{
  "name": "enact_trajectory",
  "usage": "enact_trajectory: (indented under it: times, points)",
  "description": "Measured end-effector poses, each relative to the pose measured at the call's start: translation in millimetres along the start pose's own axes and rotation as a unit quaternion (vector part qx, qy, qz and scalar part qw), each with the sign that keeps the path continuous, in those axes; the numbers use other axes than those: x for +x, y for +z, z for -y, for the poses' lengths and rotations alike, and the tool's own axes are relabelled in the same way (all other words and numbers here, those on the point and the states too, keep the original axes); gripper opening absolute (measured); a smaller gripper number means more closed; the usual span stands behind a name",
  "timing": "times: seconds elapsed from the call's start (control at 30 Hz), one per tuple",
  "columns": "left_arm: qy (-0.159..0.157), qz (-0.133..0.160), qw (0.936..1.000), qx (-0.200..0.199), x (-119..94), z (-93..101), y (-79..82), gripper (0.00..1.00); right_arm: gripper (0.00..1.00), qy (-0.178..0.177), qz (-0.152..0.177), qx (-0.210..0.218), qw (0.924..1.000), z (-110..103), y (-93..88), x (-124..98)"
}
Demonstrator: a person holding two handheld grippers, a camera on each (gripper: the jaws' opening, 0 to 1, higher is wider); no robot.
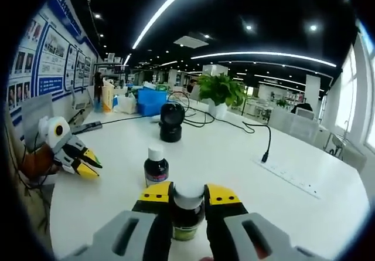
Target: Rotate the medicine bottle to make it face forward pick up the medicine bottle inspect the drug traceability code place the medicine on the table
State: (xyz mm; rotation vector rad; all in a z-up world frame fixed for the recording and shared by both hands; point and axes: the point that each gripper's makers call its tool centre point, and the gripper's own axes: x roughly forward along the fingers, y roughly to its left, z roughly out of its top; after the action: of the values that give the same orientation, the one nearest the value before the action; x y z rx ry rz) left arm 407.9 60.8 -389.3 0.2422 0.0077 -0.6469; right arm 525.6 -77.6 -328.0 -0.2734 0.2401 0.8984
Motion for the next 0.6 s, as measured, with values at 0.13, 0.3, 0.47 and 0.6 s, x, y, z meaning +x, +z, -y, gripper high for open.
enact_trajectory:
  times: [0.13,0.3,0.47,0.6]
  points:
    - [-0.001,0.000,1.0000,0.000,-0.2,0.6,0.4,0.05,0.17,-0.019,-0.004,-0.003,0.9998,-1.9,0.1,0.5]
    - [-0.001,0.000,1.0000,0.000,-0.2,1.0,0.4,0.05,0.17,-0.053,-0.009,-0.006,0.9985,-1.0,-0.5,-1.0]
    - [-0.003,0.000,1.0000,0.002,-0.1,1.8,0.1,0.05,0.17,-0.079,-0.014,0.000,0.9968,0.3,-0.8,-1.3]
    - [-0.002,0.000,1.0000,0.002,-0.1,1.6,0.0,0.05,0.17,-0.101,-0.015,0.006,0.9948,0.4,-0.7,-1.0]
